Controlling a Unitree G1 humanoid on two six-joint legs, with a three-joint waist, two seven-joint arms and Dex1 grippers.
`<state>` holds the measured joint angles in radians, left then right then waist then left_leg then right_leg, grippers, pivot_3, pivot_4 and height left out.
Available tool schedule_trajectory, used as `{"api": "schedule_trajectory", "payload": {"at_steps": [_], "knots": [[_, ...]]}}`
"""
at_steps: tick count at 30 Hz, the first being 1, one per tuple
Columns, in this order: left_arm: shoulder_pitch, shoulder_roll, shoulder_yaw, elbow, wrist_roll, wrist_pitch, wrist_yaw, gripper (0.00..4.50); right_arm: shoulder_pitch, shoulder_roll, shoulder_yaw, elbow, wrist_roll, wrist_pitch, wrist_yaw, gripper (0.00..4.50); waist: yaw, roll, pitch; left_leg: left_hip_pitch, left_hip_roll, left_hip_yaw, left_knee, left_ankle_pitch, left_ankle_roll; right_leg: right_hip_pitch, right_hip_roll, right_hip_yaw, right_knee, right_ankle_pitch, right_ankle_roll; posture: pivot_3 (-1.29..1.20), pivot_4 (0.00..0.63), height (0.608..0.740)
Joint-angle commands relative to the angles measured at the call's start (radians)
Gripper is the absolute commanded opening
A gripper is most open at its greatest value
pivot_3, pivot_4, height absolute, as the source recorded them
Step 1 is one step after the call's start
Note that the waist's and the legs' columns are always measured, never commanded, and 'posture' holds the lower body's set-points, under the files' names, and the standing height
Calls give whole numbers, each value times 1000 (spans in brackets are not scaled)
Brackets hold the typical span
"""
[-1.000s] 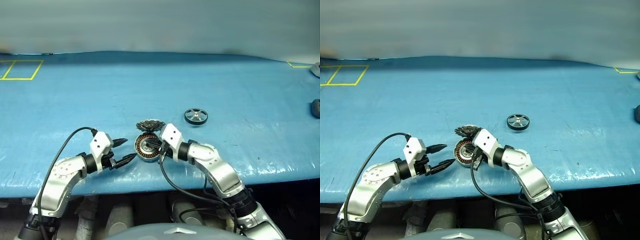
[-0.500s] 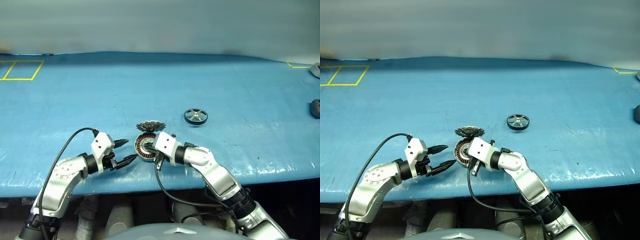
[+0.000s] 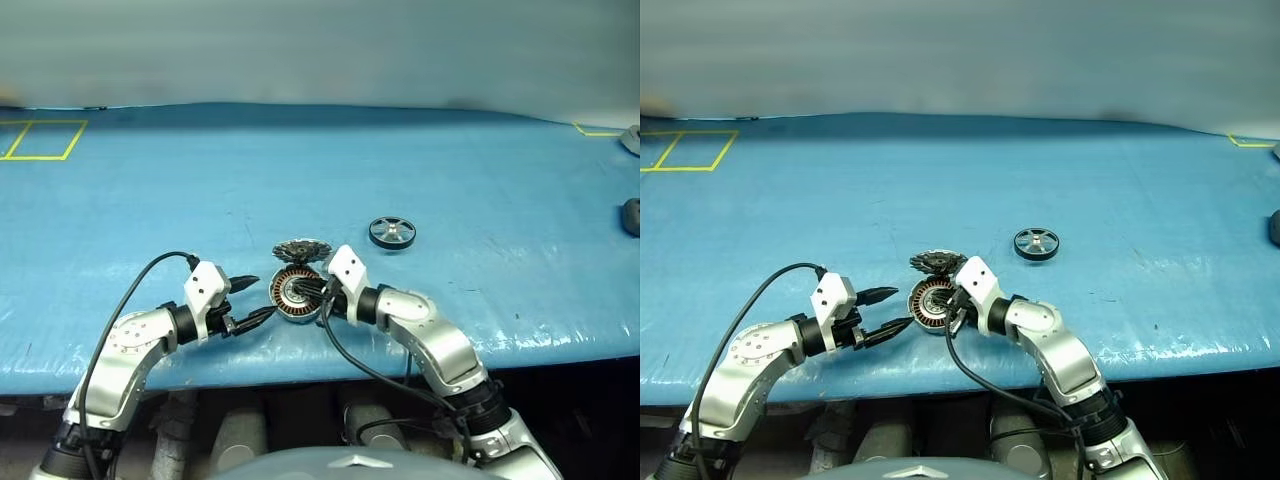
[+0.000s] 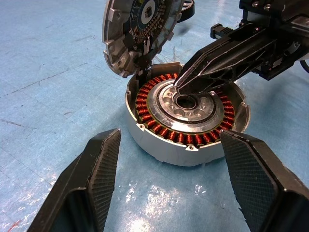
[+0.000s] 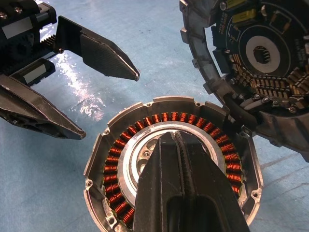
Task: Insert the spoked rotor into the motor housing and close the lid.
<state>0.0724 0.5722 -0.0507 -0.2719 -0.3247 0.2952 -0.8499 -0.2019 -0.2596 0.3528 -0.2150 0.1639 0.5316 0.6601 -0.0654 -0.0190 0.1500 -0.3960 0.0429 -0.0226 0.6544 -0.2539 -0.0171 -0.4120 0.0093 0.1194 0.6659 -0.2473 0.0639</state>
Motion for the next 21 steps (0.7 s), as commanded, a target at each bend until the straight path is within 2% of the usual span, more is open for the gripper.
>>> {"api": "schedule_trajectory", "payload": {"at_steps": [1,14,21], "knots": [[-11,-3,1,1,-1,-19,-3,3515,-16,-18,46,-1,-61,-42,-17,49,0,0,0,0,0,0,0,0,0,0,0,0,0,0,0,0,150,740],[-15,-7,-1,6,0,-18,-1,3515,-28,-75,148,18,-218,-141,-31,49,0,0,0,1,0,0,0,0,0,1,0,0,0,0,1,0,150,740],[-27,-19,-10,11,-2,-28,-8,3515,7,-87,23,-138,-84,-103,13,49,3,0,0,-1,0,0,0,0,0,0,0,0,0,0,0,0,150,740]]}}
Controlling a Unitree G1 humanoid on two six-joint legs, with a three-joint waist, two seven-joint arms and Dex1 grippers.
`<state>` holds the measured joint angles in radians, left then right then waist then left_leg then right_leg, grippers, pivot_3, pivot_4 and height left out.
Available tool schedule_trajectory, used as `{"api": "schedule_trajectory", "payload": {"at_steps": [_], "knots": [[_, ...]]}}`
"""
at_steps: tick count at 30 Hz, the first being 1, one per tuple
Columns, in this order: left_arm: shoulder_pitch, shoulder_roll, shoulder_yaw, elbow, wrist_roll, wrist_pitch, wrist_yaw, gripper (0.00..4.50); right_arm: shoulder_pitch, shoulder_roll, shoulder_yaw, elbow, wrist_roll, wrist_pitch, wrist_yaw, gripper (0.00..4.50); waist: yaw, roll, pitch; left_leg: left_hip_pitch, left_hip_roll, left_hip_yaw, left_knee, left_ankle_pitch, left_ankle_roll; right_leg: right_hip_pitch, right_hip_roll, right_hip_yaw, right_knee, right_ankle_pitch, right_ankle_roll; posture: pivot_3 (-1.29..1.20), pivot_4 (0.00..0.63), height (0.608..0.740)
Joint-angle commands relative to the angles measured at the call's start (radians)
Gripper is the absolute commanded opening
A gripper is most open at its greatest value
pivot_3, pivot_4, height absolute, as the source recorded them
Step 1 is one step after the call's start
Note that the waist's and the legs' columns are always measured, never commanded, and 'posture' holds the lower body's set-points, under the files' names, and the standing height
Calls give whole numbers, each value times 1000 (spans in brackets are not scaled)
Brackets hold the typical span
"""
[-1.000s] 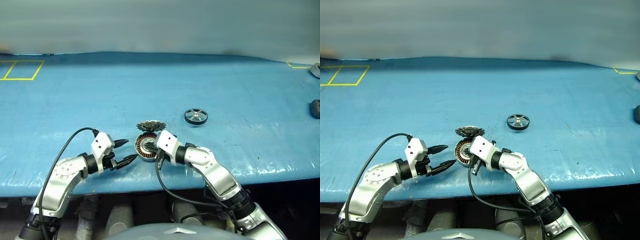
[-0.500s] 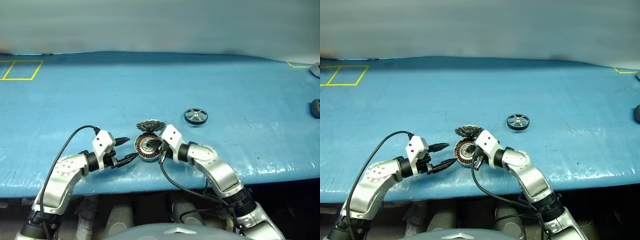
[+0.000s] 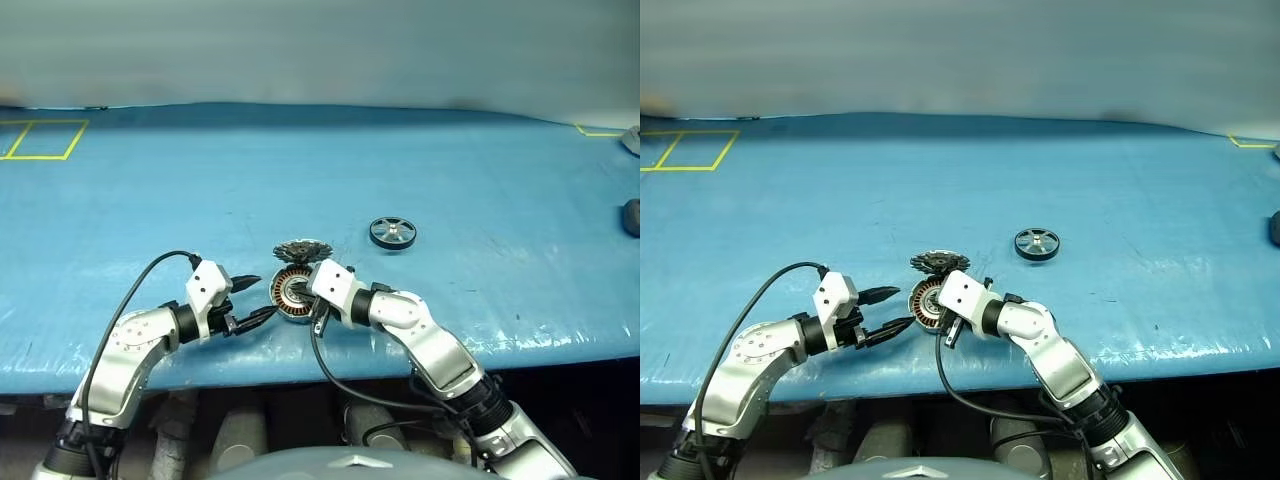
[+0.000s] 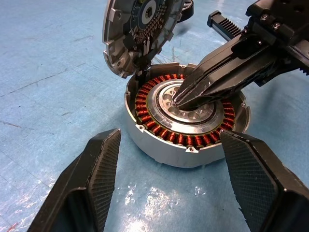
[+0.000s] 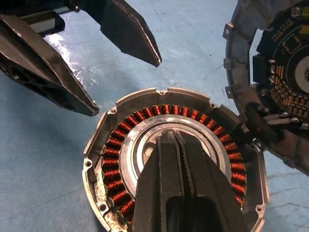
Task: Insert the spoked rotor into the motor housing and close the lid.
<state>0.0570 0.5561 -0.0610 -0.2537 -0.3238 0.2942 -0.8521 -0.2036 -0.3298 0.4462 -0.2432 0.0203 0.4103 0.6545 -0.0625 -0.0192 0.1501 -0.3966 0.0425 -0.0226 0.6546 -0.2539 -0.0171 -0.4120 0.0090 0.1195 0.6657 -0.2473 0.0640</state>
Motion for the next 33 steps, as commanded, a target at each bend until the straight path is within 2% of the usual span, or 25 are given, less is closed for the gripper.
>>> {"api": "schedule_trajectory", "payload": {"at_steps": [1,9,15,21,24,29,33], "knots": [[-12,-5,0,-6,-2,-29,-6,3515,19,-35,-95,-141,75,34,25,49,1,0,0,0,0,0,0,0,0,0,0,0,0,0,0,0,150,740],[-22,-33,6,-25,-36,-42,-7,3515,56,-217,-290,-277,118,124,35,49,2,0,0,0,0,0,0,0,0,0,0,0,0,-1,1,0,150,740],[-64,-59,-11,1,-29,-51,-10,3515,-135,-252,-304,-60,-61,57,-111,49,-5,0,1,2,1,1,1,0,0,0,1,1,0,-1,2,0,150,740],[-76,-72,-32,19,-18,-65,-8,3515,-323,-259,-226,220,-162,23,-103,1911,-4,0,1,0,0,1,1,0,0,1,0,1,-1,4,1,0,150,740],[-70,-75,-39,20,-8,-75,-3,3515,-387,-274,-181,319,-170,-18,-19,2913,-4,1,1,-1,0,2,1,0,0,0,0,2,-2,4,0,0,150,740],[-51,-80,-35,15,-6,-79,6,3515,-459,-294,-128,437,-234,-86,32,2913,-3,1,1,-2,0,2,-1,-1,1,-1,0,1,-3,4,0,0,150,740],[-24,-84,-27,-1,-9,-78,20,3515,-493,-343,-110,436,-228,-134,154,2913,-2,2,2,-3,-1,2,-1,-1,2,-1,-1,1,-4,4,1,0,150,740]]}}
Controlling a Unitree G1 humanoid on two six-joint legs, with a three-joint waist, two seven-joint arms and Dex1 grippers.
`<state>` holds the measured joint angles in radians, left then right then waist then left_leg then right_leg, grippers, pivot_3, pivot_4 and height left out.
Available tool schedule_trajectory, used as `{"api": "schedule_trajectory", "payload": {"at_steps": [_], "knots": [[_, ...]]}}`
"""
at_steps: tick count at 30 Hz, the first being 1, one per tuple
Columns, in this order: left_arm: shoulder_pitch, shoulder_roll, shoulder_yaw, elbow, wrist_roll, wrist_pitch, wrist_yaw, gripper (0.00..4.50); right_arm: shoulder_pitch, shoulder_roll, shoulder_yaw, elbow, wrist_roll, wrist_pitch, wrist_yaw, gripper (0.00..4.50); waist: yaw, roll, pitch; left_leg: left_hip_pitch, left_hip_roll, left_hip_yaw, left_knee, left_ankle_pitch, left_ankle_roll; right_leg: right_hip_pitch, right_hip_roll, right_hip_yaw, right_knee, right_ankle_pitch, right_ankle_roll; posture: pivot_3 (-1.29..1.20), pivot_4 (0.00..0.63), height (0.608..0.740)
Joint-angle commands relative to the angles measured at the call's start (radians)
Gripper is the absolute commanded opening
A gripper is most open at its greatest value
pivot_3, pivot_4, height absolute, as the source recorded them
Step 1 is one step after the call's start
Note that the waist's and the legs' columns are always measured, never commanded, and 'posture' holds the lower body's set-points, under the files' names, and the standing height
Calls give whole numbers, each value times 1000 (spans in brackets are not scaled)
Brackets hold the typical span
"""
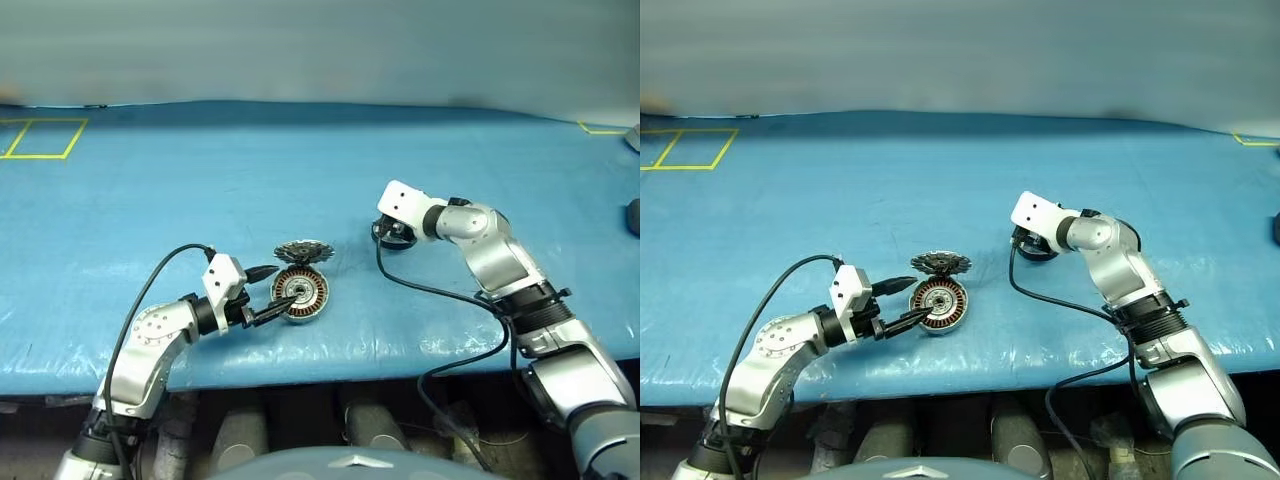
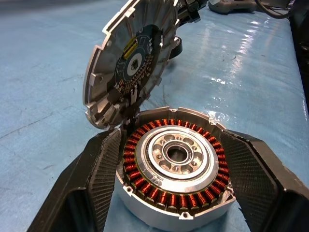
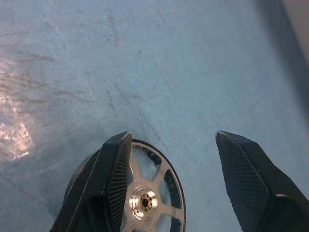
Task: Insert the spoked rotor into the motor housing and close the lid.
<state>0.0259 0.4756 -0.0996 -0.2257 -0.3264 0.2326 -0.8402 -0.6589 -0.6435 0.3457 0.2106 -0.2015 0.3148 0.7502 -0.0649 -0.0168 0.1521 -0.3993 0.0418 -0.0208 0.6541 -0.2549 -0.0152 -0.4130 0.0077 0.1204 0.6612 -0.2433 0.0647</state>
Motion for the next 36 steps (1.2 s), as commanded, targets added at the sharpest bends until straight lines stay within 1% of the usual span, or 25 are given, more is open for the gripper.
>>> {"api": "schedule_trajectory", "payload": {"at_steps": [1,6,10,15,22,26,29,36], "knots": [[10,-3,12,-30,-6,-18,10,3515,-40,-34,-10,-19,-9,-44,66,2913,1,0,0,0,0,0,0,0,0,0,0,0,0,0,0,0,150,740],[29,0,12,-34,-3,-20,18,3515,-58,-90,1,3,-47,-67,144,2913,2,0,0,0,0,0,1,0,0,0,1,0,0,0,0,0,150,740],[30,-1,6,-33,-3,-17,16,3515,-59,-109,15,30,-73,-82,190,2913,2,0,0,0,0,0,1,0,0,0,0,0,0,0,0,0,150,740],[20,4,-2,-25,3,-17,5,3515,-65,-86,10,63,-76,-91,199,2913,0,0,0,1,1,0,1,0,0,0,1,0,1,0,0,0,150,740],[8,13,-2,-19,2,-13,-2,3515,-80,-39,12,141,-99,-105,170,2913,1,0,0,1,0,0,2,0,0,1,1,0,1,0,0,0,150,740],[5,13,-4,-17,4,-13,0,3515,-69,-31,40,178,-122,-120,194,2913,1,0,0,1,0,0,2,0,0,1,1,0,1,0,0,0,150,740],[8,11,-7,-20,5,-12,2,3515,-55,-32,59,179,-136,-130,210,2913,1,1,0,1,0,0,2,0,0,1,0,0,1,0,0,0,150,740],[22,7,-10,-22,14,-19,12,3515,-34,-24,57,159,-128,-134,242,2913,1,1,0,1,0,0,2,0,0,1,1,0,1,0,0,0,150,740]]}}
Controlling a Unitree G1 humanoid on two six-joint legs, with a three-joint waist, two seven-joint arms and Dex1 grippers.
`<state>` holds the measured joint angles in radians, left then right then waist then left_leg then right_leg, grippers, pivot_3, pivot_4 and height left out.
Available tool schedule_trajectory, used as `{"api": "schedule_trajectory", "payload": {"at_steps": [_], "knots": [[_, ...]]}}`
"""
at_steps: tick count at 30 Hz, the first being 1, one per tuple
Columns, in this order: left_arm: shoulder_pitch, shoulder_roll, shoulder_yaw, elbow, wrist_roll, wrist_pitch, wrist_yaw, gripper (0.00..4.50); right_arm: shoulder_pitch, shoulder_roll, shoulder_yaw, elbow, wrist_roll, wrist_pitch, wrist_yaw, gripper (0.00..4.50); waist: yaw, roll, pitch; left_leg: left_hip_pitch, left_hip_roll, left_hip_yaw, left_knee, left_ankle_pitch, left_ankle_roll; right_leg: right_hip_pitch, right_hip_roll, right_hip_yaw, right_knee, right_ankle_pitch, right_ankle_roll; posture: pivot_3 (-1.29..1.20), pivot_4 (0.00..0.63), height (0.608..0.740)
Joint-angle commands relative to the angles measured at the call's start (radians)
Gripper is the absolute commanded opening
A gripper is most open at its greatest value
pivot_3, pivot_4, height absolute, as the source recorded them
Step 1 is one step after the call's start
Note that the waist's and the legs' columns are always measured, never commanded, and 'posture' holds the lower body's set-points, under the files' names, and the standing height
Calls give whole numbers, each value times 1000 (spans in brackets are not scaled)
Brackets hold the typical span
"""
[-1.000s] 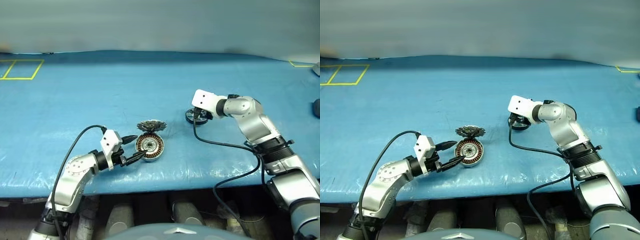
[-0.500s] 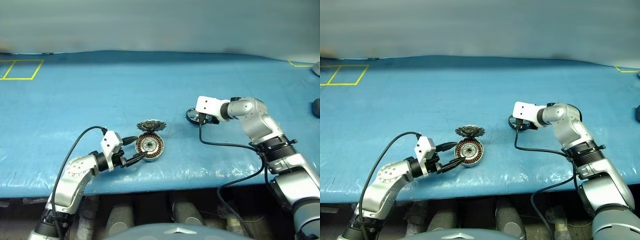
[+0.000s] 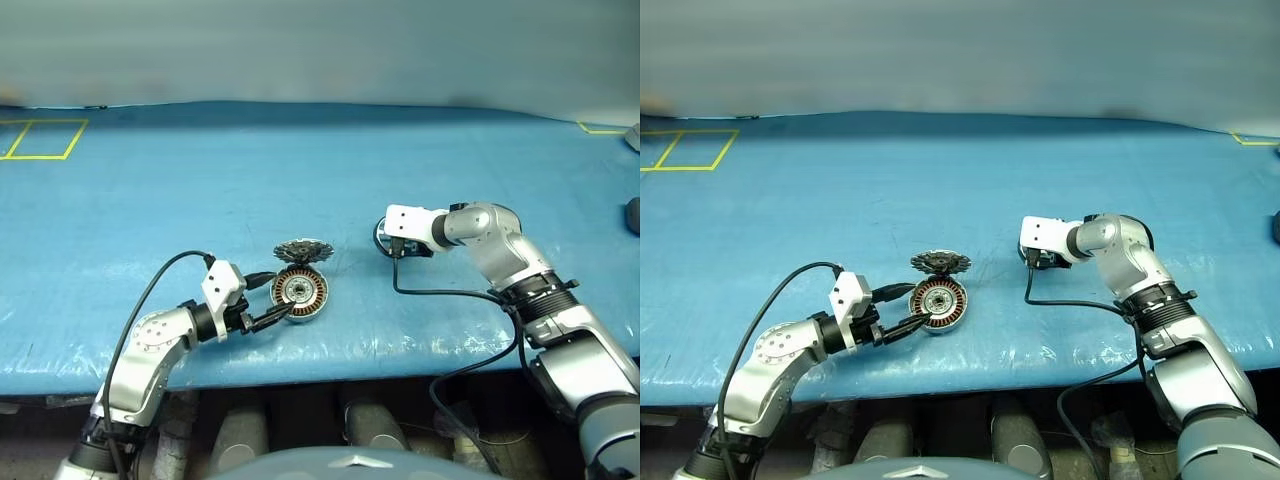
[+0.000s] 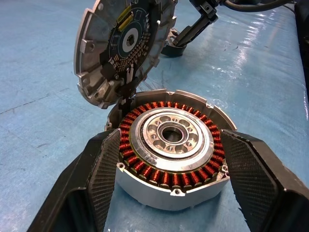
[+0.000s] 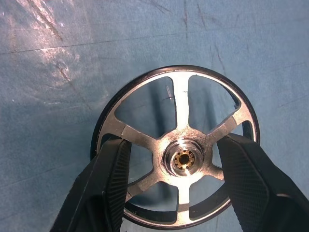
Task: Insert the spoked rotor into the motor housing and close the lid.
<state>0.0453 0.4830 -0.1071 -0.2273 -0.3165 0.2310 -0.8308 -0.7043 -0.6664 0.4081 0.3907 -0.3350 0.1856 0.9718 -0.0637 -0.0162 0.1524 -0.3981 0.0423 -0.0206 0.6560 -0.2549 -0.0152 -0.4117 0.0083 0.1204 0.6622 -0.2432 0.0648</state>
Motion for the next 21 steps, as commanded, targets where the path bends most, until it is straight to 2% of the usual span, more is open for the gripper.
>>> {"api": "schedule_trajectory", "payload": {"at_steps": [1,6,17,21], "knots": [[3,-1,-3,-19,6,-19,3,3515,13,-2,-5,-25,6,-10,22,2913,0,0,0,0,0,0,0,0,0,0,0,0,0,0,0,0,150,740],[0,-5,-2,-14,11,-22,7,3515,20,-10,-20,-58,16,-12,35,1808,-2,0,0,1,0,0,1,0,0,1,0,0,0,0,0,0,150,740],[-20,-17,-10,4,29,-32,5,3515,81,-57,-48,-184,9,-31,16,1770,2,0,0,1,0,0,1,0,0,1,0,0,1,0,0,0,150,740],[-28,-18,-9,5,30,-37,1,3515,126,-63,-95,-286,19,10,-23,1770,2,0,0,1,0,0,1,0,0,1,0,0,1,0,0,0,150,740]]}}
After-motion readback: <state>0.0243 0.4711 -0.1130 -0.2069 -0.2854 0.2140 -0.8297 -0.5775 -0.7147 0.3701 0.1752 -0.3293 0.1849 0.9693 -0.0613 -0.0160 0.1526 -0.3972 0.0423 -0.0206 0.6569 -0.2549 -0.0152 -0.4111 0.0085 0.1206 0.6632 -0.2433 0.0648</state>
